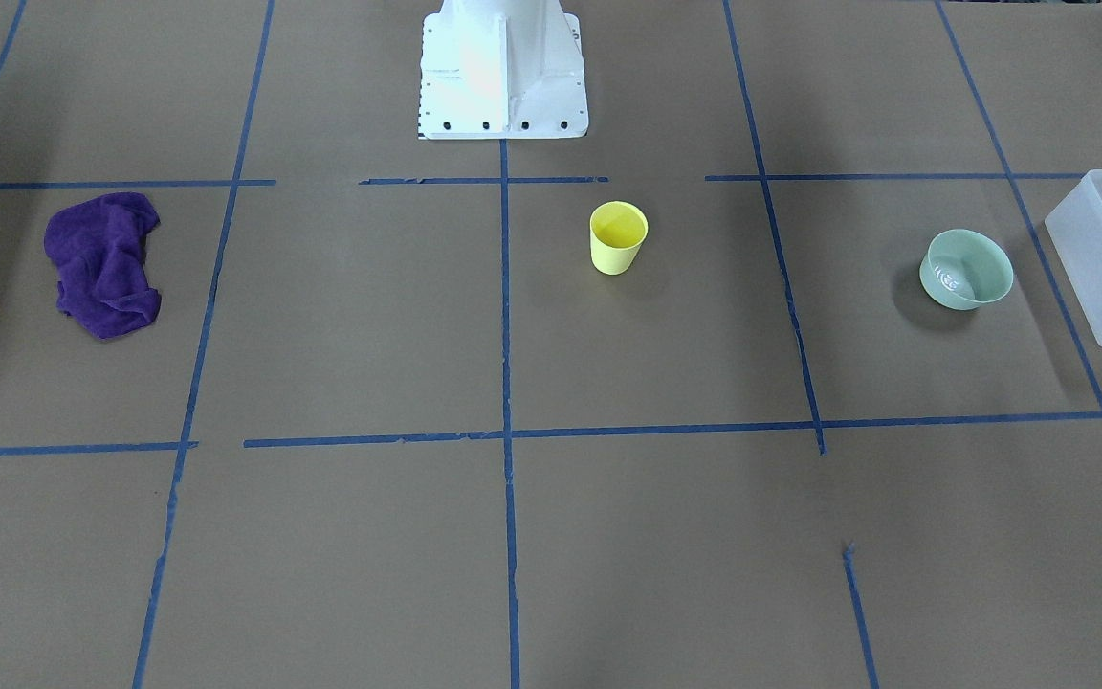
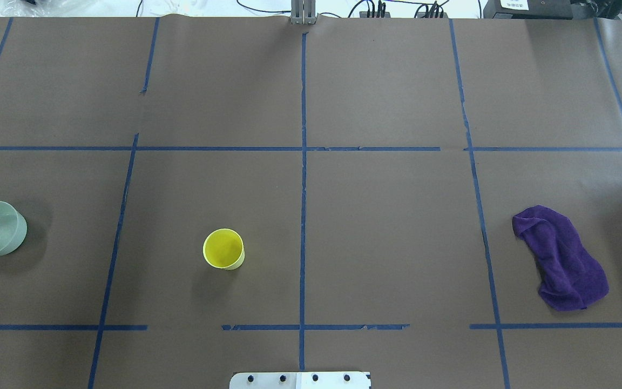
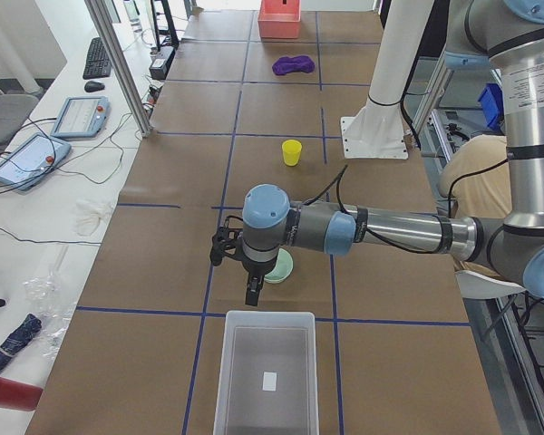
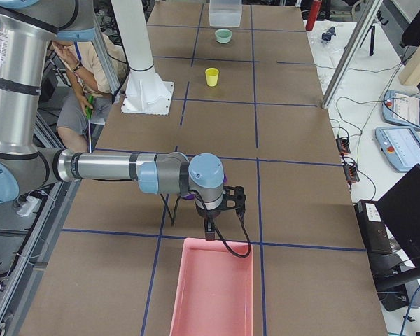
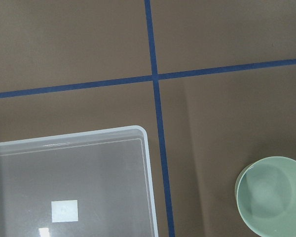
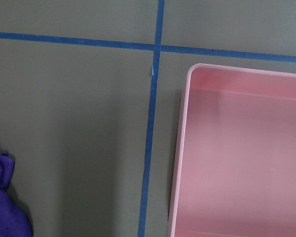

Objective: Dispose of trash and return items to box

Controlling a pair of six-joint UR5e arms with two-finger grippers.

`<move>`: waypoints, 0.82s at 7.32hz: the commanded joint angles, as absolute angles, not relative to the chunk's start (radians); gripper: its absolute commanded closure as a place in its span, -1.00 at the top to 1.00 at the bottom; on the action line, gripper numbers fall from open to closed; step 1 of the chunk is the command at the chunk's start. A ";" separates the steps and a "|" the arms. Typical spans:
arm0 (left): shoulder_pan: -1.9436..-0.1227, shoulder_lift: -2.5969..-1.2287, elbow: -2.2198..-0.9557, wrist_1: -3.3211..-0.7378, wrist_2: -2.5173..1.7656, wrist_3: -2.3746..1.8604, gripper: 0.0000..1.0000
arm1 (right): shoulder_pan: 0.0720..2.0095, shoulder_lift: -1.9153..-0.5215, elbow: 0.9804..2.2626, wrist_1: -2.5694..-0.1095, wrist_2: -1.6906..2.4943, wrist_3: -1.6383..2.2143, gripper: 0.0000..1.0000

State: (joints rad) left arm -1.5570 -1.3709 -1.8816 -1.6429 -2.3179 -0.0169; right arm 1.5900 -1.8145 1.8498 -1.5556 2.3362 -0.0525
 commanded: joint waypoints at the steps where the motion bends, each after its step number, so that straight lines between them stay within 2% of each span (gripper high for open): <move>1: -1.557 -1.377 -1.881 -1.676 -2.318 -0.015 1.00 | 1.591 -1.816 1.848 -1.543 2.336 -0.052 1.00; 4: -1.554 -1.379 -1.873 -1.831 -2.295 -0.014 1.00 | 1.579 -1.813 1.855 -1.545 2.336 -0.055 1.00; 6: -1.502 -1.461 -1.869 -1.851 -2.293 -0.020 1.00 | 1.562 -1.778 1.853 -1.529 2.338 -0.043 1.00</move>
State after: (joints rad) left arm -1.5326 -1.4106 -1.8767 -1.8351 -2.2967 -0.0159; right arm 1.5691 -1.8040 1.8525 -1.5366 2.3337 -0.0504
